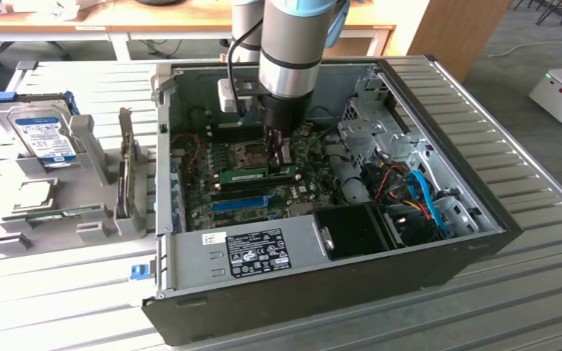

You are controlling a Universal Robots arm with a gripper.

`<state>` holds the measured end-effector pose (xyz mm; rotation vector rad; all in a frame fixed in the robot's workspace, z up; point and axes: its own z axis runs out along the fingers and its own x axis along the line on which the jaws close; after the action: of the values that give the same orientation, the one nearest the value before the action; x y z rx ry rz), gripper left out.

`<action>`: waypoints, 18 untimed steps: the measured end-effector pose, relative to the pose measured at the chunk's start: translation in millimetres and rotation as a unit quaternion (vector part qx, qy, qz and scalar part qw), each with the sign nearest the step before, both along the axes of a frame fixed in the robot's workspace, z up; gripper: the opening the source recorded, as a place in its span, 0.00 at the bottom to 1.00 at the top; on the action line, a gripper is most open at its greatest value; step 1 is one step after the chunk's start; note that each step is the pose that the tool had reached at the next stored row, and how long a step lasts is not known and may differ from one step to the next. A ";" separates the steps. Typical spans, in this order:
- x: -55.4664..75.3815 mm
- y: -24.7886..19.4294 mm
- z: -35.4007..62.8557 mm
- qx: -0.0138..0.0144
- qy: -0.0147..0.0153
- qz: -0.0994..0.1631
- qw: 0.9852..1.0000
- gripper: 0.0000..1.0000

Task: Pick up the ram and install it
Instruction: 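Insert the ram into the slot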

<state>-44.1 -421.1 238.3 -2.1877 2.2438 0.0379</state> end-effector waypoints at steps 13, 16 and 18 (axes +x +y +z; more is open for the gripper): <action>2.6 0.0 -0.6 0.000 0.000 -0.002 1.000 0.12; 2.7 0.0 -0.7 0.000 0.000 -0.004 1.000 0.12; 2.7 0.0 -0.7 0.000 0.000 -0.004 1.000 0.12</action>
<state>-41.4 -421.1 237.7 -2.1782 2.2525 0.0380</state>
